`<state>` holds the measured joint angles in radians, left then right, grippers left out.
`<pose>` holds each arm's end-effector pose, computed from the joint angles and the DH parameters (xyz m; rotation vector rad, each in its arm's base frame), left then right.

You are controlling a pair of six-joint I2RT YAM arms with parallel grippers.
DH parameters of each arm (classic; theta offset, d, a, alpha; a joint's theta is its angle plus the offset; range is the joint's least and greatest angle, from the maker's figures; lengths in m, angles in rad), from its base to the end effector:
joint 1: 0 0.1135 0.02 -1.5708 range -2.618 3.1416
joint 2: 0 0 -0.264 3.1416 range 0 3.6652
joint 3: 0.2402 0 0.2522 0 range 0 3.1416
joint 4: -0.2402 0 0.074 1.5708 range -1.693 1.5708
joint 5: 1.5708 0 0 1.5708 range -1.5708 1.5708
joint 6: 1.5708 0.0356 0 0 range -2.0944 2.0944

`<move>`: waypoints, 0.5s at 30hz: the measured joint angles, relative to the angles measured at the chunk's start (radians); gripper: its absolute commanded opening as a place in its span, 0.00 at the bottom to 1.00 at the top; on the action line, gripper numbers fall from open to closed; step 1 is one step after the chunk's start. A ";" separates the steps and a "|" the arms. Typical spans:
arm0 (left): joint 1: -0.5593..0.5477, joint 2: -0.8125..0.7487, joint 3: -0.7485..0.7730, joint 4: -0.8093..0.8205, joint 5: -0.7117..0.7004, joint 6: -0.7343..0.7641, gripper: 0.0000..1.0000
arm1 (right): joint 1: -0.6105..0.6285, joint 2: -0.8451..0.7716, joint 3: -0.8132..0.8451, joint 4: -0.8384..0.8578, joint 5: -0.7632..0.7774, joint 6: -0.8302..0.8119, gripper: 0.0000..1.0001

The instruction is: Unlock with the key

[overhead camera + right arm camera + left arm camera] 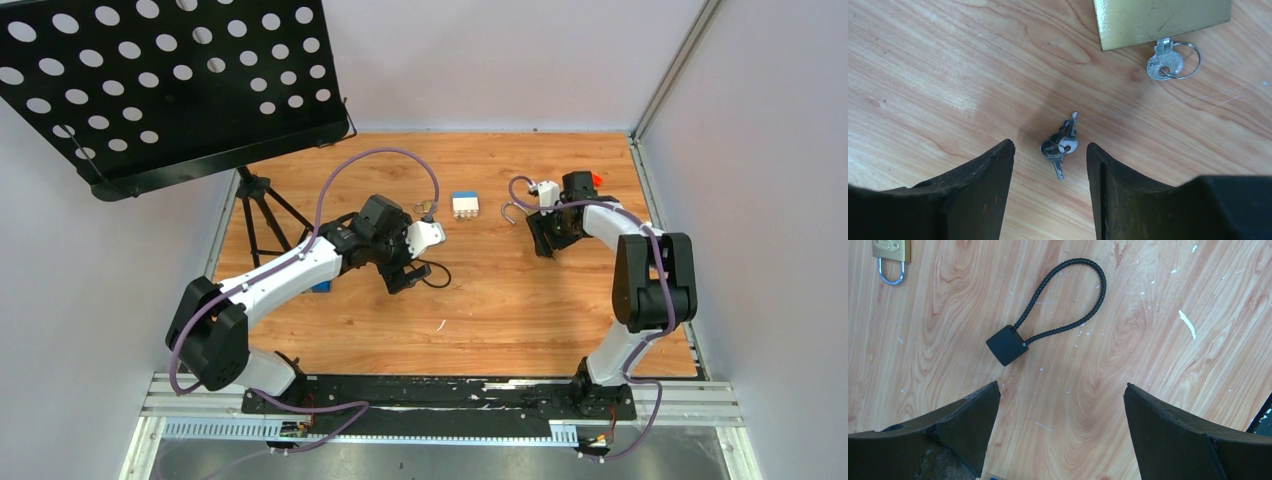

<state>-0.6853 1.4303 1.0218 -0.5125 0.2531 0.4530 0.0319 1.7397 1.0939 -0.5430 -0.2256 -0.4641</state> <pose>0.2245 -0.1951 0.2463 1.4345 2.0438 -0.4126 0.3362 0.0187 0.1734 -0.7242 2.6178 0.1879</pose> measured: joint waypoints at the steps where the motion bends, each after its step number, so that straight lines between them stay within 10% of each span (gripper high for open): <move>1: 0.000 0.000 0.000 0.000 0.001 0.000 1.00 | 0.003 0.006 0.000 0.001 0.002 -0.001 0.49; 15: 0.000 0.000 0.000 0.000 0.011 0.000 1.00 | 0.027 0.029 0.007 0.000 0.036 -0.002 0.23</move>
<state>-0.6853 1.4303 1.0218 -0.5121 0.2646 0.4530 0.0586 1.7691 1.1007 -0.5430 -0.1894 -0.4660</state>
